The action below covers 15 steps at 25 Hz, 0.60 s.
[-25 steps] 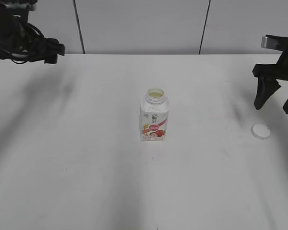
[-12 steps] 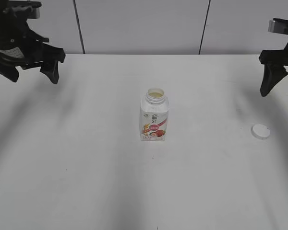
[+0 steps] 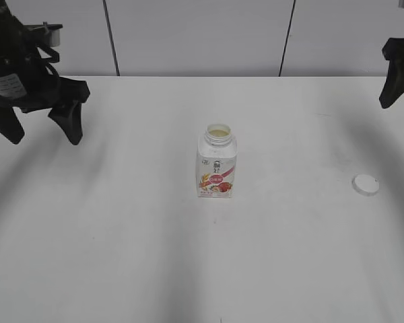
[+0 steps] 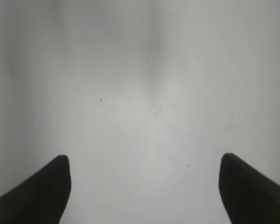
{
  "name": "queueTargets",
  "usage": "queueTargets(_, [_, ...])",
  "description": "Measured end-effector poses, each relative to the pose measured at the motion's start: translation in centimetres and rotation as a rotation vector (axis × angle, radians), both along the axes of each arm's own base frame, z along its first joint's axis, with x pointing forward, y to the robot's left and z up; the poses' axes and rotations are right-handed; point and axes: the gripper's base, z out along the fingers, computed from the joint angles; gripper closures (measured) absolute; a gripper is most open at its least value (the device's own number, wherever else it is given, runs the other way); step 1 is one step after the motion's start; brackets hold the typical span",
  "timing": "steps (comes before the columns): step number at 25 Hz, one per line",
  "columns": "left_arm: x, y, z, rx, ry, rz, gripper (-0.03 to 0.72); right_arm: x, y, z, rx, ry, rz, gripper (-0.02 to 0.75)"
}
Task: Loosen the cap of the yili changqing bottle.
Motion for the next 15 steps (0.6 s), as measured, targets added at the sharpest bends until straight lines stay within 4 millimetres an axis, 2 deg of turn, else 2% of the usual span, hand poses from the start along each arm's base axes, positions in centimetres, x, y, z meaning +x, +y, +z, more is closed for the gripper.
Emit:
queueTargets(4, [-0.5, 0.1, 0.7, 0.004, 0.010, -0.033, 0.101, -1.4, 0.0, 2.2, -0.001, -0.057, 0.000, 0.169])
queueTargets(9, [-1.3, 0.3, 2.8, -0.006, -0.044, -0.050, 0.101, -3.7, 0.0, 5.0, -0.001, -0.131, 0.000, 0.169])
queueTargets(15, [-2.2, 0.5, 4.9, -0.018, -0.102, -0.052, 0.101, -6.9, 0.2, 6.3, 0.017, -0.158, -0.002, 0.169])
